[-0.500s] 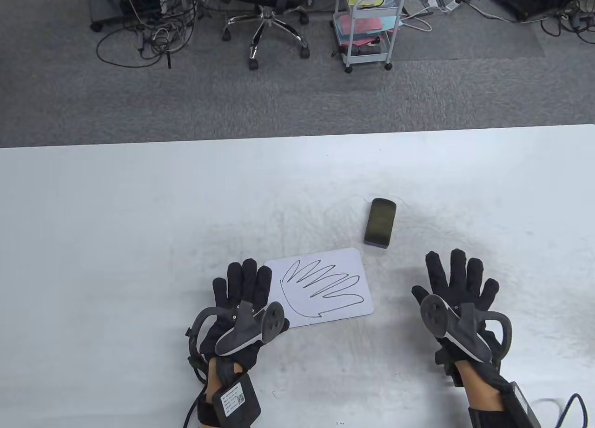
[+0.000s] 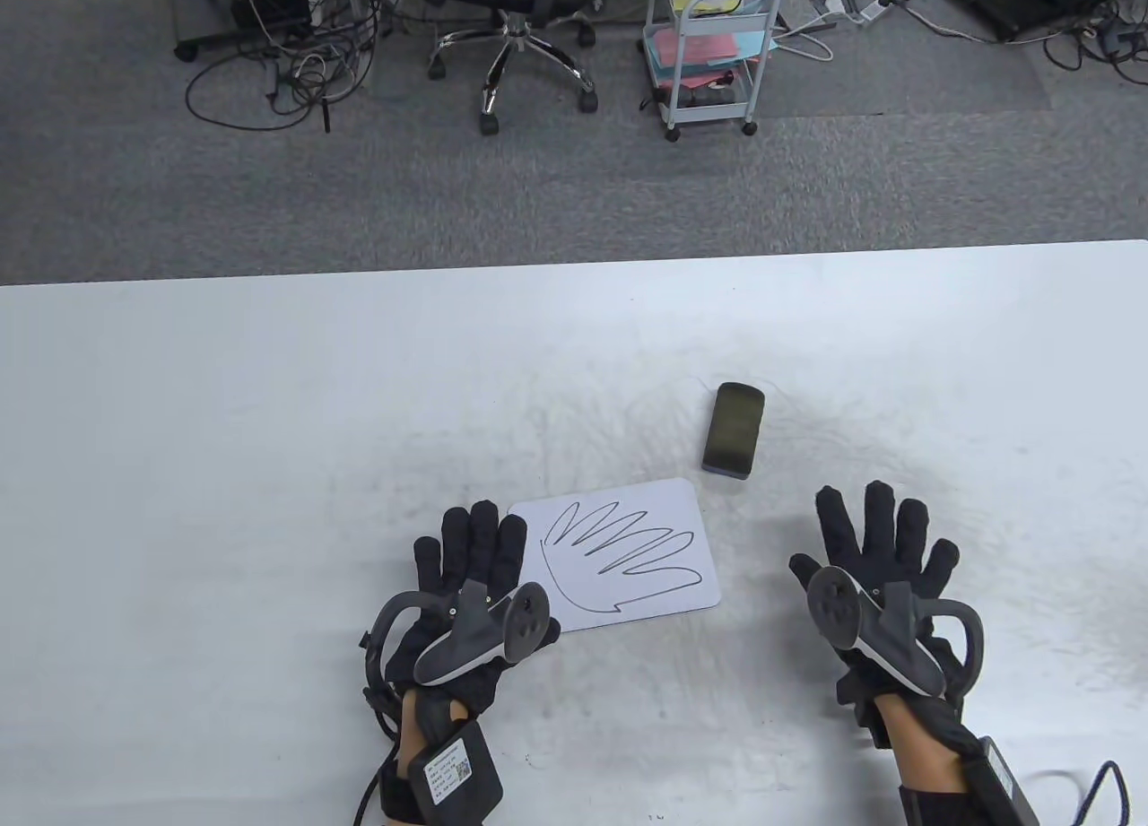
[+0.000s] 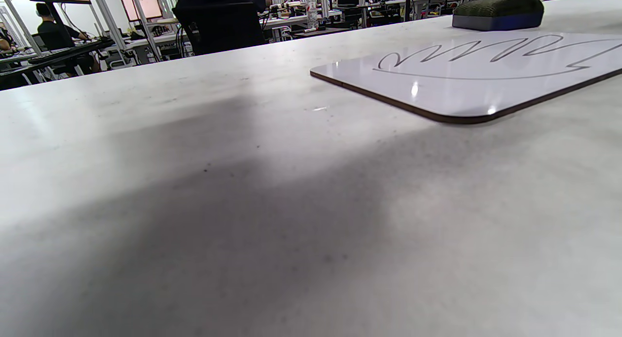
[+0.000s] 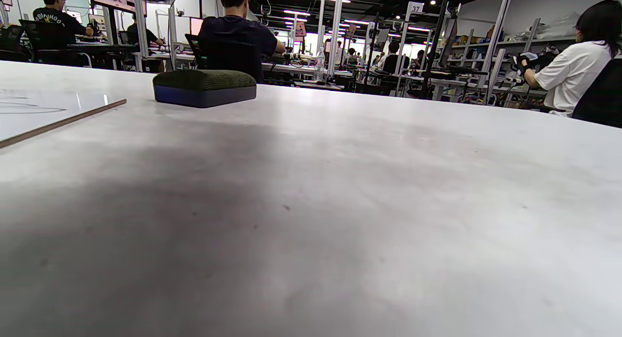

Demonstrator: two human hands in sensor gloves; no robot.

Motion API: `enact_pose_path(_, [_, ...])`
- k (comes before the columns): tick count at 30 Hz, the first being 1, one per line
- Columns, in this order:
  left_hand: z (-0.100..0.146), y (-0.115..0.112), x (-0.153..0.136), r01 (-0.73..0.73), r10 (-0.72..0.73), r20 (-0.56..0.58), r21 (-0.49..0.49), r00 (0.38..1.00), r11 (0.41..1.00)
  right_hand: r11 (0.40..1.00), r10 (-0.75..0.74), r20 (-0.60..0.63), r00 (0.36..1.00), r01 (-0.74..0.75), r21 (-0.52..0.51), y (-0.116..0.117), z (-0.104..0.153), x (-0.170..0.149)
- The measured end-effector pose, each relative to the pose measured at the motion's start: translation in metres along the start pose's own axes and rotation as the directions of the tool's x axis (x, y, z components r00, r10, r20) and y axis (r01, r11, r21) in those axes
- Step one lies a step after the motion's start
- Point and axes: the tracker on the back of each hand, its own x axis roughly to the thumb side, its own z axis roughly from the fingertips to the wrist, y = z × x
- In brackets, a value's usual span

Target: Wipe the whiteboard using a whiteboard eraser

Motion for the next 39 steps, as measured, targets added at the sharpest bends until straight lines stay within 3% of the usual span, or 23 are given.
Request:
enact_pose_path(18, [-0.003,-0.003,0.001,-0.008,0.009,0.017,-0.043,1.0,0.999,0.998,-0.048,0.016,0.999,0.049,-0.029,-0.008,0.004,-0.004])
enact_pose_path(28, [-0.077,-0.015,-0.005,-0.108,0.15,0.103,-0.328,0.983,0.938,0.994,-0.107,0.023,0.994,0.108,-0.021,-0.011,0.002,-0.011])
enact_pose_path(30, [-0.083,-0.021,-0.004,-0.045,0.09,0.097,-0.392,0.991,0.919,0.992,-0.122,0.024,0.992,0.123,-0.026,-0.012,0.002,-0.013])
enact_pose_path(34, [-0.077,-0.025,-0.003,-0.013,0.072,0.142,-0.375,0.987,0.927,0.991,-0.133,0.022,0.991,0.134,-0.025,-0.013,0.001,-0.014])
enact_pose_path(39, [-0.05,-0.031,0.015,0.104,-0.013,0.246,-0.362,0.969,0.926,0.991,-0.13,0.022,0.991,0.13,-0.007,-0.01,0.0,-0.013])
